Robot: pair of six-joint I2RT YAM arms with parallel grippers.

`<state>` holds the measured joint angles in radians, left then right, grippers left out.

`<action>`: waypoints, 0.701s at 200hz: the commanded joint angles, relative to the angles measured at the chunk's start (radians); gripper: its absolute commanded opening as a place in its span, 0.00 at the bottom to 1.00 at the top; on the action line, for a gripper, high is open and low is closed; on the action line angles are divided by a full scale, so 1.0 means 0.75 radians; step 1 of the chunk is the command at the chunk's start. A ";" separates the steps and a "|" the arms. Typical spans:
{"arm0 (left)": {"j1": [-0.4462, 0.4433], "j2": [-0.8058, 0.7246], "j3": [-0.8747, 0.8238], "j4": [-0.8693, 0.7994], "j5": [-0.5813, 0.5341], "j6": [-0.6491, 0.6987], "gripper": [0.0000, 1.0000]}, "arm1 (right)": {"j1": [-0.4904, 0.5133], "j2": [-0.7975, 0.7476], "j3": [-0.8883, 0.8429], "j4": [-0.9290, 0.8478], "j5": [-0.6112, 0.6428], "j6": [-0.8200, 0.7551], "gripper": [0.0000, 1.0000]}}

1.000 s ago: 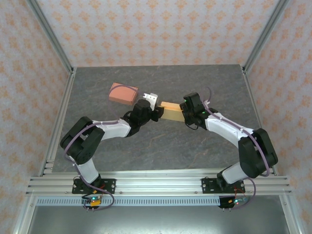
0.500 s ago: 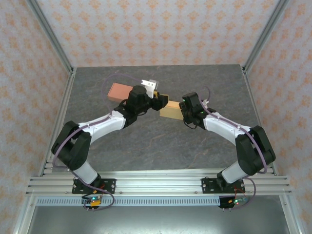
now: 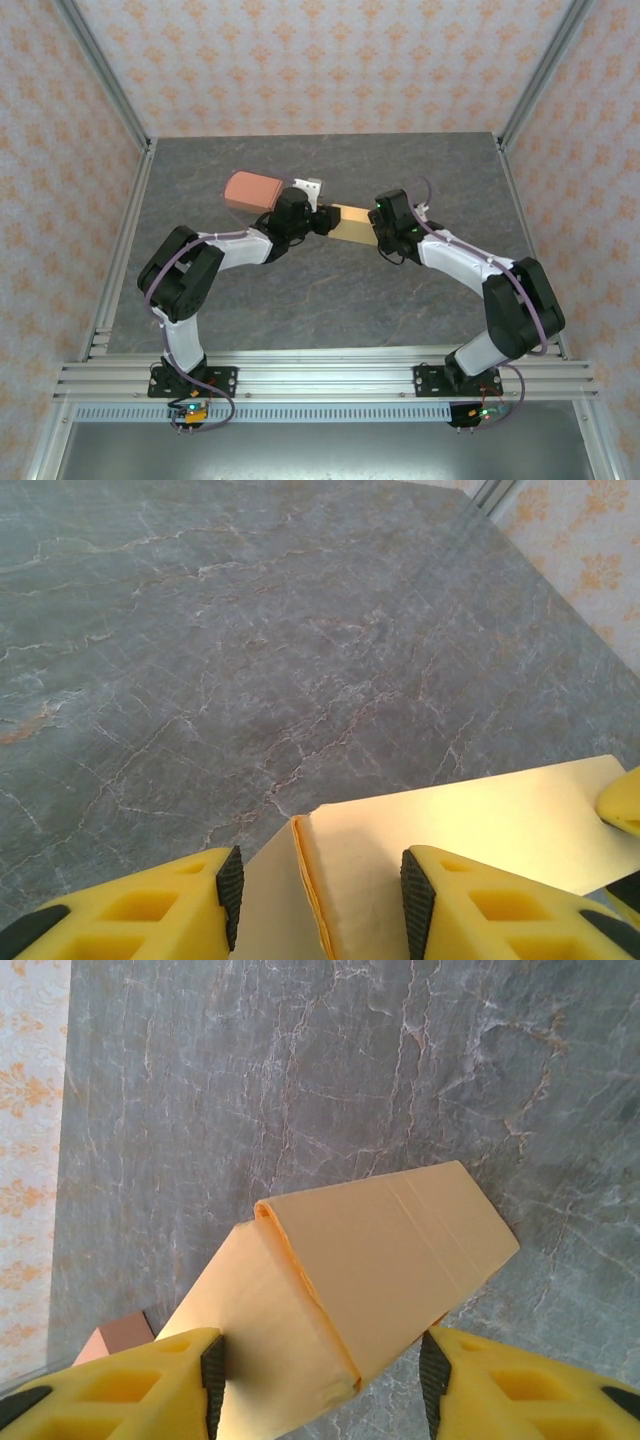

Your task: Fold the paper box

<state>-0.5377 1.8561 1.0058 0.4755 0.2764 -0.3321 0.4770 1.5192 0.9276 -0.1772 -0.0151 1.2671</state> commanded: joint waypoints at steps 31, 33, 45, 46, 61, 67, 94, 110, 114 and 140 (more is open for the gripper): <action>0.007 0.015 -0.061 -0.124 -0.168 0.006 0.46 | -0.051 -0.146 0.128 -0.269 0.077 -0.166 0.59; 0.006 0.015 -0.060 -0.126 -0.168 0.006 0.46 | -0.050 -0.151 0.125 -0.269 0.076 -0.166 0.59; 0.007 0.014 -0.060 -0.118 -0.172 -0.002 0.46 | -0.050 -0.176 0.097 -0.261 0.064 -0.162 0.59; 0.006 0.014 -0.061 -0.117 -0.172 -0.004 0.46 | -0.050 -0.176 0.095 -0.259 0.061 -0.162 0.59; 0.007 0.014 -0.062 -0.110 -0.175 -0.015 0.46 | -0.051 -0.162 0.029 -0.200 0.022 -0.163 0.59; 0.006 0.013 -0.062 -0.110 -0.177 -0.015 0.46 | -0.051 -0.145 0.004 -0.188 0.010 -0.150 0.59; 0.007 0.020 -0.052 -0.123 -0.176 -0.013 0.46 | -0.051 -0.043 -0.105 -0.066 -0.053 -0.110 0.59; 0.006 0.021 -0.054 -0.119 -0.176 -0.015 0.46 | -0.052 -0.006 -0.105 -0.064 -0.068 -0.132 0.61; 0.005 0.019 -0.054 -0.119 -0.176 -0.015 0.46 | -0.053 -0.005 -0.099 -0.072 -0.066 -0.134 0.61; 0.007 0.014 -0.061 -0.117 -0.181 -0.017 0.46 | -0.053 -0.052 -0.048 -0.142 -0.029 -0.172 0.62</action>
<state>-0.5404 1.8561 0.9993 0.4946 0.1928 -0.3443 0.4355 1.4769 0.8783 -0.1898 -0.0376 1.1755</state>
